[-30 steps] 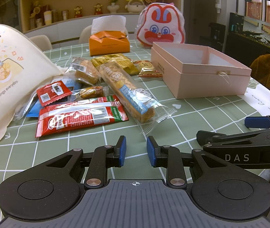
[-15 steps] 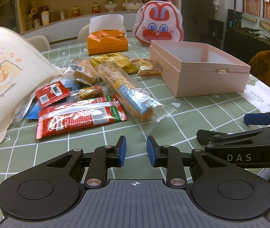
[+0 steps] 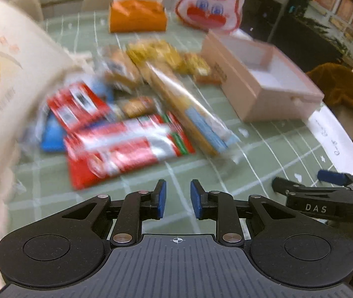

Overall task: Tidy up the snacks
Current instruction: 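Move the left gripper to the red-and-white strip snack while the right gripper approaches the long clear biscuit-stick bag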

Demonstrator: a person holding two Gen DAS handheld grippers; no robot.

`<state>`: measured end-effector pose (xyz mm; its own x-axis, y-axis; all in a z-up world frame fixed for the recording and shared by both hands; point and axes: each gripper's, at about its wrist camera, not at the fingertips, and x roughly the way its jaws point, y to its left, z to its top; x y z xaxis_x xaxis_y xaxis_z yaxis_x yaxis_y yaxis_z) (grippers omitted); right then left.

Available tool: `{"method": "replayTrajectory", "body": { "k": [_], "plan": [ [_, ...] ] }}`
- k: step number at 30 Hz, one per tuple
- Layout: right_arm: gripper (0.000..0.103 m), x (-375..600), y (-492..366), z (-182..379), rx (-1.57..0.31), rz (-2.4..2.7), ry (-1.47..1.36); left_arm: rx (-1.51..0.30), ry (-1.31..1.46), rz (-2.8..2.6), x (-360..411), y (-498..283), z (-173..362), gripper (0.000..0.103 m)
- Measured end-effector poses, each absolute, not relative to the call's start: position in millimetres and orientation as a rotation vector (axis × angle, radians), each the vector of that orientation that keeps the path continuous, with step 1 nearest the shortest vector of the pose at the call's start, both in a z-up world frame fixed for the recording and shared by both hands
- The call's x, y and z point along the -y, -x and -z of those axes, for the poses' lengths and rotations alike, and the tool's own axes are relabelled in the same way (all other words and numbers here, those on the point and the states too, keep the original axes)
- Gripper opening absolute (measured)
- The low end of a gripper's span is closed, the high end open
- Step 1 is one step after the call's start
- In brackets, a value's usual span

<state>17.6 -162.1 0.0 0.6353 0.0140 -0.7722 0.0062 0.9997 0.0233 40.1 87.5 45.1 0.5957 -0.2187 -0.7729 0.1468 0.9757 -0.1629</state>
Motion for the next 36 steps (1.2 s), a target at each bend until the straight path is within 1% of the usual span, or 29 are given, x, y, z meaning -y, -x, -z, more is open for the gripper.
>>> {"method": "replayTrajectory", "body": {
  "k": [3,4,5,8,13,17,20,25,29,35,36],
  "plan": [
    [0.102,153.7,-28.5,-3.8,-0.943,0.056,-0.054,-0.835,0.099,0.236,-119.4,-41.3,-65.6,0.027],
    [0.099,147.9,-34.0,-7.1,-0.968,0.064,-0.065,-0.806,0.102,0.247,-129.5,-44.6,-72.6,0.027],
    [0.093,142.4,-37.8,-11.7,-0.975,0.064,-0.066,-0.782,0.103,0.251,-138.9,-48.7,-78.9,0.027],
    [0.092,118.6,-43.2,-38.3,-0.924,0.081,-0.054,-0.753,0.111,0.243,-161.5,-64.1,-92.4,0.026],
    [0.092,88.1,-40.9,-84.6,-0.802,0.11,-0.025,-0.799,0.149,0.303,-188.2,-89.0,-86.6,0.025],
    [0.092,84.1,-37.8,-99.5,-0.815,0.113,-0.038,-0.87,0.279,0.284,-205.1,-113.0,-72.5,0.025],
    [0.092,89.5,-30.5,-99.0,-0.854,0.065,-0.069,-0.904,0.276,0.368,-195.8,-125.0,-68.8,0.025],
    [0.092,87.3,-17.5,-80.9,-0.89,0.039,-0.017,-0.909,0.091,0.39,-168.6,-127.6,-53.3,0.025],
    [0.092,87.7,-19.5,-73.1,-0.908,-0.021,-0.057,-0.986,0.119,0.378,-167.1,-131.5,-32.0,0.026],
    [0.092,75.6,-56.9,-67.1,-0.903,-0.103,-0.019,-1.047,0.091,0.436,-155.0,-101.9,-25.2,0.027],
    [0.091,71.6,-67.4,-64.1,-0.908,-0.114,-0.016,-1.055,0.103,0.429,-155.3,-97.7,-25.4,0.027]
  ]
}}
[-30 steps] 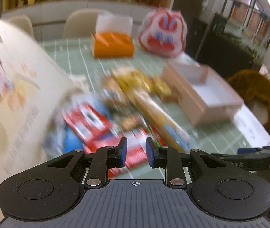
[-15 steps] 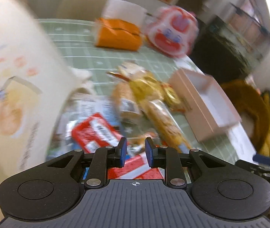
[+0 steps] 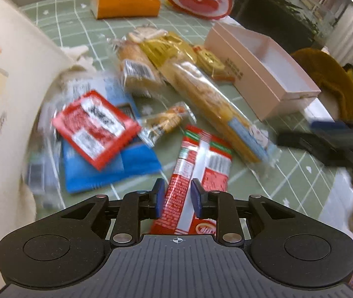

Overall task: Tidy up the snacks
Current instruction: 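Move the left gripper to the red-and-white strip snack while the right gripper approaches the long clear biscuit-stick bag, then close the left gripper on the red strip snack while the right gripper grasps the biscuit-stick bag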

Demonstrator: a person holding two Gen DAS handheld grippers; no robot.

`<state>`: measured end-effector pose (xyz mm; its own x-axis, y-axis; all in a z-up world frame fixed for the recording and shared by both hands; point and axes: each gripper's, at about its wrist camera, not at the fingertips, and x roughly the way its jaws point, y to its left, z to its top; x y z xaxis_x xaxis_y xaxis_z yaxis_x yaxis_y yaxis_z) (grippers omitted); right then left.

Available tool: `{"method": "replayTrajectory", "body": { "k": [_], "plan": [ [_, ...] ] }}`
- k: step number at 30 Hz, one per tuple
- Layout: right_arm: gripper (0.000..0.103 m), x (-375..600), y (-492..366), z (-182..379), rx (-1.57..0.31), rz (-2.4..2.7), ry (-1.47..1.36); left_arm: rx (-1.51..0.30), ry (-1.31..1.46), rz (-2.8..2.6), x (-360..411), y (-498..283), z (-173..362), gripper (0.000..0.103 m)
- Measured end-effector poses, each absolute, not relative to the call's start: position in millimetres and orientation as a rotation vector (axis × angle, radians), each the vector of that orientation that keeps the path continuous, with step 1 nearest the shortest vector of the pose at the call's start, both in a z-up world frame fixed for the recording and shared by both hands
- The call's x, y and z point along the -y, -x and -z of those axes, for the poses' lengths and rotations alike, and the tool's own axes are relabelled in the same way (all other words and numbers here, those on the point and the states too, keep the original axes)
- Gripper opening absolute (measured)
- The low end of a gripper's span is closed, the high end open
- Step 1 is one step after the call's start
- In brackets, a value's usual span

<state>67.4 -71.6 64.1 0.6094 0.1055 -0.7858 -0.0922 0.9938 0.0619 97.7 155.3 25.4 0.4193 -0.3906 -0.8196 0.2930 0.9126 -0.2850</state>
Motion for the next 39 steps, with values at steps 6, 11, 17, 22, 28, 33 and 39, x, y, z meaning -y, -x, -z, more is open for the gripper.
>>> {"method": "replayTrajectory", "body": {
  "k": [6,11,17,22,28,33,39],
  "plan": [
    [0.044,41.8,-122.9,-36.3,-0.991,-0.204,-0.007,-1.045,0.105,0.346,-156.8,-82.3,-32.2,0.027],
    [0.034,44.3,-112.9,-29.6,-1.046,-0.237,-0.015,-1.01,0.078,0.357,-146.8,-81.1,-44.1,0.027],
    [0.052,88.1,-88.7,-41.3,-1.019,-0.291,-0.114,-0.959,0.025,0.385,-122.2,-73.0,-48.8,0.027],
    [0.061,96.8,-117.8,-50.8,-0.955,-0.229,-0.036,-0.963,-0.011,0.404,-112.3,-60.3,-46.0,0.027],
    [0.064,89.3,-155.5,-41.2,-0.965,-0.208,0.027,-0.987,-0.053,0.366,-109.8,-62.5,-38.7,0.027],
    [0.068,75.6,-144.8,-36.8,-1.035,-0.355,-0.096,-0.993,-0.13,0.405,-90.3,-63.4,-35.9,0.028],
    [0.068,80.2,-123.2,-22.7,-1.083,-0.28,-0.079,-0.941,-0.265,0.311,-86.1,-68.9,-30.4,0.031]
  ]
}}
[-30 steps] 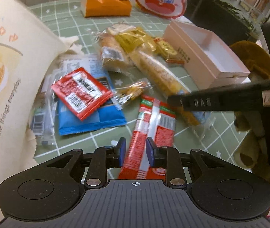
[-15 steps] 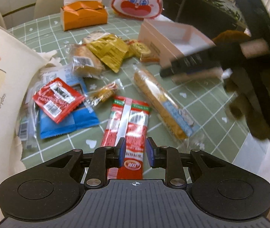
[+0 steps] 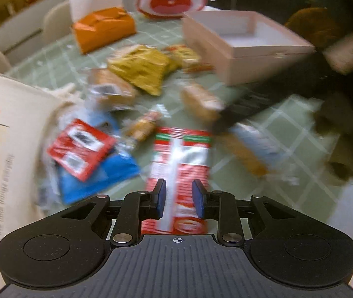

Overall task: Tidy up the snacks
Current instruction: 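Close the left gripper on the red strip snack while the right gripper grasps the biscuit-stick bag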

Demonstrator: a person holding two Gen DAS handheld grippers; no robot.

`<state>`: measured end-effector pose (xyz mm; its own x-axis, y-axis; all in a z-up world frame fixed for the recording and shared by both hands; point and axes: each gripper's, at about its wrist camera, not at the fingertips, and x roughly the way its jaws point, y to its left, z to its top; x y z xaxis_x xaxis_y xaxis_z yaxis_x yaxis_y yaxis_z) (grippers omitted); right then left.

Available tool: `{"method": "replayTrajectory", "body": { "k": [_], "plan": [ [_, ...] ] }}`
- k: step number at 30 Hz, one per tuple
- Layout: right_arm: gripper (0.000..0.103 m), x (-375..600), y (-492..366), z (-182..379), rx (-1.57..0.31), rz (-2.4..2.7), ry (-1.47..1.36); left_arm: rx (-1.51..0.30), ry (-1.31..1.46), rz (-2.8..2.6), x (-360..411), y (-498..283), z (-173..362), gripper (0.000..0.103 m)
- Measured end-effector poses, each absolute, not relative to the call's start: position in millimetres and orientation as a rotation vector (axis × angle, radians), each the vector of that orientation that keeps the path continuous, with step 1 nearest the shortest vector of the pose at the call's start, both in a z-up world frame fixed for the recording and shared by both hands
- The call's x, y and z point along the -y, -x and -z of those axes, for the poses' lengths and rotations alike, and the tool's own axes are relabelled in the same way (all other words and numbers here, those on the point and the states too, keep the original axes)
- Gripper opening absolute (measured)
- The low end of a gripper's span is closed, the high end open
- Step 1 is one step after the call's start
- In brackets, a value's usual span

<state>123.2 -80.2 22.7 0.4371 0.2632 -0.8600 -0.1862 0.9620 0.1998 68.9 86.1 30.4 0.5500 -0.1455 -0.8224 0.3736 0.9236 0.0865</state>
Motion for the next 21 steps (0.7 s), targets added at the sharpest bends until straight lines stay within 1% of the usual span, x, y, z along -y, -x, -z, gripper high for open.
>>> {"method": "replayTrajectory", "body": {
  "k": [2,4,9,15,16,17,20,21],
  "plan": [
    [0.068,94.3,-112.3,-20.5,-1.084,-0.24,-0.089,-0.94,-0.249,0.291,-91.9,-75.8,-30.1,0.035],
    [0.068,108.4,-99.8,-19.1,-1.09,-0.195,-0.107,-0.96,-0.218,0.319,-95.2,-82.5,-29.8,0.032],
    [0.068,124.6,-71.2,-15.5,-1.085,-0.12,-0.101,-1.001,-0.156,0.426,-98.6,-93.2,-28.3,0.034],
    [0.069,119.8,-42.8,-13.5,-1.072,-0.083,-0.066,-0.981,-0.178,0.471,-93.4,-90.0,-26.4,0.035],
    [0.069,117.5,-38.5,-13.0,-1.068,-0.076,-0.057,-0.973,-0.187,0.474,-91.2,-90.5,-25.8,0.036],
    [0.069,115.7,-35.1,-12.6,-1.065,-0.07,-0.052,-0.962,-0.198,0.47,-89.2,-90.2,-25.3,0.041],
    [0.069,113.7,-25.6,-13.6,-1.054,-0.059,-0.057,-0.942,-0.192,0.448,-90.2,-90.7,-23.6,0.05],
    [0.069,114.0,-22.1,-14.7,-1.049,-0.056,-0.064,-0.943,-0.179,0.446,-93.2,-92.4,-24.1,0.05]
  ]
}}
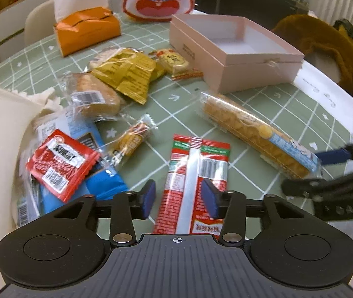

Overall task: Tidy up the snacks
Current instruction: 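Close the left gripper on the red strip snack while the right gripper grasps the biscuit-stick bag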

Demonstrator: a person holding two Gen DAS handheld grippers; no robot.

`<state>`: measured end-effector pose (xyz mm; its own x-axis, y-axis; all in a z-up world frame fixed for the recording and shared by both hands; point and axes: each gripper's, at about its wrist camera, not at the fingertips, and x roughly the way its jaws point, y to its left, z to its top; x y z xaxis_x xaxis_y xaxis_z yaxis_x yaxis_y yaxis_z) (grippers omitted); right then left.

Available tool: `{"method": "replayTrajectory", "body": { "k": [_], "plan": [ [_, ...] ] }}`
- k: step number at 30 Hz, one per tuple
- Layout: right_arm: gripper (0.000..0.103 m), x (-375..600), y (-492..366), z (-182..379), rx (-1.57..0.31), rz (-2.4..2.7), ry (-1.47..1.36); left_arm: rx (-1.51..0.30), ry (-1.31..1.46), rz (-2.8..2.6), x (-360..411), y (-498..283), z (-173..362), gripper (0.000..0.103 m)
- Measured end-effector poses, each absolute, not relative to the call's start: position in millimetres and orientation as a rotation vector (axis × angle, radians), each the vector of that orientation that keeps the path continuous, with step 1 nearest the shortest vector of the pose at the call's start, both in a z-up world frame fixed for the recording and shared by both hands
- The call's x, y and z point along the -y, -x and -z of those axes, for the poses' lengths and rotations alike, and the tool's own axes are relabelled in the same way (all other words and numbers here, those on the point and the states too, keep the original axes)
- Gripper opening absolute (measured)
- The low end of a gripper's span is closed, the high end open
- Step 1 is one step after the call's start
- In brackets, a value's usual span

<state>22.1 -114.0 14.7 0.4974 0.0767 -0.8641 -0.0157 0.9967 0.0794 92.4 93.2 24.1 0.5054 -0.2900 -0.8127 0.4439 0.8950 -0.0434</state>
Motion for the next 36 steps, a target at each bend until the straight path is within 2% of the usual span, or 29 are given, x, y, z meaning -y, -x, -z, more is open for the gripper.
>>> {"method": "replayTrajectory", "body": {
  "k": [2,6,11,13,15,17,20,26,28,30,36],
  "plan": [
    [0.069,115.1,-15.3,-18.4,-1.03,-0.046,-0.078,-0.927,-0.137,0.452,-103.2,-90.6,-28.6,0.045],
    [0.069,124.0,1.9,-30.3,-0.967,-0.013,-0.077,-0.888,-0.038,0.535,-122.8,-81.6,-38.5,0.044],
    [0.07,136.4,13.2,-33.7,-0.919,0.061,-0.05,-0.936,-0.127,0.574,-101.1,-75.4,-30.1,0.045],
    [0.07,141.2,14.8,-33.4,-0.919,0.075,-0.056,-0.94,-0.185,0.58,-87.4,-72.0,-24.9,0.052],
    [0.07,144.8,16.0,-32.5,-0.92,0.076,-0.065,-0.934,-0.25,0.591,-73.7,-68.8,-23.9,0.067],
    [0.07,147.0,16.4,-32.7,-0.918,0.075,-0.064,-0.948,-0.268,0.612,-65.2,-69.3,-23.0,0.078],
    [0.07,146.9,17.8,-34.2,-0.907,0.08,-0.036,-0.921,-0.272,0.535,-67.2,-73.9,-22.5,0.072],
    [0.072,149.1,10.4,-40.4,-0.907,0.005,-0.038,-0.97,-0.164,0.459,-77.8,-98.3,-14.5,0.073],
    [0.073,148.9,3.6,-41.5,-0.907,-0.03,-0.056,-0.972,-0.16,0.458,-75.4,-101.2,-15.0,0.07],
    [0.073,147.5,-6.2,-41.5,-0.913,-0.064,-0.061,-0.978,-0.144,0.453,-76.8,-102.3,-17.1,0.055],
    [0.073,125.5,-43.8,-33.2,-0.931,-0.157,0.018,-1.028,-0.044,0.377,-100.2,-98.5,-24.2,0.051]
  ]
}}
